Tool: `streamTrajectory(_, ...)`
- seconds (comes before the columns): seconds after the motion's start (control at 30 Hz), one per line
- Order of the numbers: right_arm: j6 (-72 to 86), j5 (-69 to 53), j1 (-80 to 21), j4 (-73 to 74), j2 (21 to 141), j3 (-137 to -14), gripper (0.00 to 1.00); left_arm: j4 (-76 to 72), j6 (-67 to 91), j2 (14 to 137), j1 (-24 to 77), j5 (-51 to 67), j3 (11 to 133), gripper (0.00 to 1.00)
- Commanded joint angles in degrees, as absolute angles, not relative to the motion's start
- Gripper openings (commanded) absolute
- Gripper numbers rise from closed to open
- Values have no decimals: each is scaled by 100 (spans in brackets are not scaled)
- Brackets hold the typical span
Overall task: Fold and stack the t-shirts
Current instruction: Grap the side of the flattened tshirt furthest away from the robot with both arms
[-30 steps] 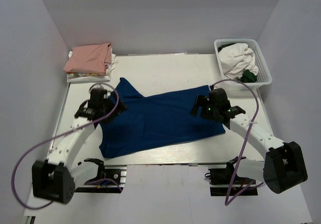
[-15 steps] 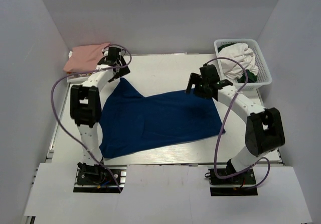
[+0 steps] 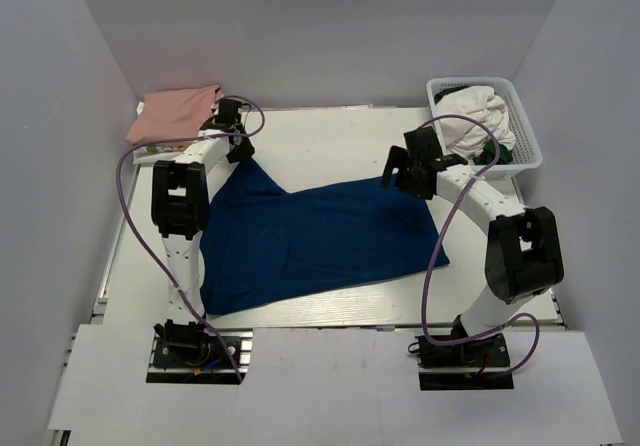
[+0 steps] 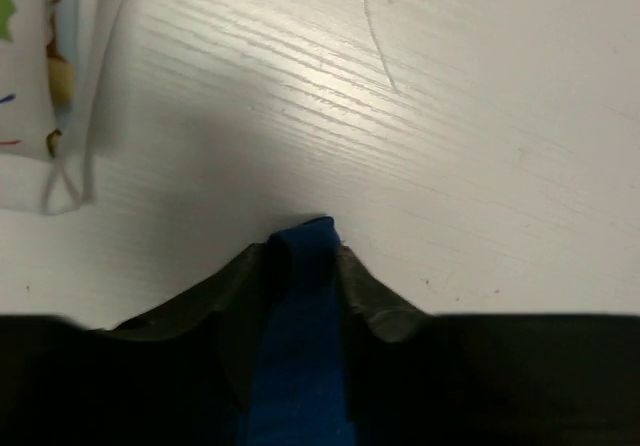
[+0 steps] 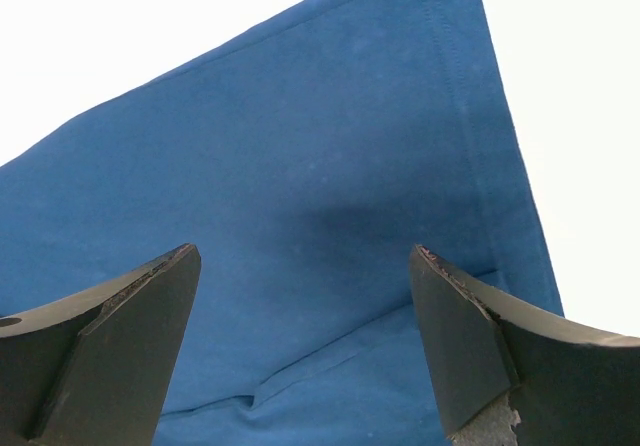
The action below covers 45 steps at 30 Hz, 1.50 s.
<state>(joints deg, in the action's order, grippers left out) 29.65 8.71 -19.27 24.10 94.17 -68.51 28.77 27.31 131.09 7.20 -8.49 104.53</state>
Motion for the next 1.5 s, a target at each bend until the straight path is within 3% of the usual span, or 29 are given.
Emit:
streamTrajectory(0.0,2874,1063,-1855,2566,9588,-7145,90,2646,2725,13209,659,-554,10704,41)
streamTrajectory(0.07,2839,1204,-1846,2645,9659,-7163,90,2646,2725,13210,659,-501,10705,33)
streamTrajectory(0.1,2830,1248,-1828,2698,9677,-7163,90,2646,2725,13210,659,-431,10757,21)
streamTrajectory(0.2,2847,1528,-1802,2760,9773,-7224,90,2585,2663,13157,659,-378,10609,0)
streamTrajectory(1.03,3559,3305,-1766,3444,12708,-10133,88,2259,2558,11708,659,-501,9387,0)
streamTrajectory(1.27,3525,3243,-1775,3393,12735,-9923,58,2329,2619,11409,659,-396,9264,0)
streamTrajectory(1.3,3524,3243,-1758,3358,12718,-9853,46,2329,2619,11356,720,-396,9185,0)
streamTrajectory(1.37,3481,3234,-1758,3384,12700,-9826,34,2329,2619,11207,721,-396,9114,0)
streamTrajectory(1.4,3480,3208,-1793,3384,12709,-9817,24,2547,2758,11206,773,-396,9114,0)
streamTrajectory(1.47,3402,3225,-1793,3375,12639,-9791,15,2706,2812,10952,773,-343,8983,0)
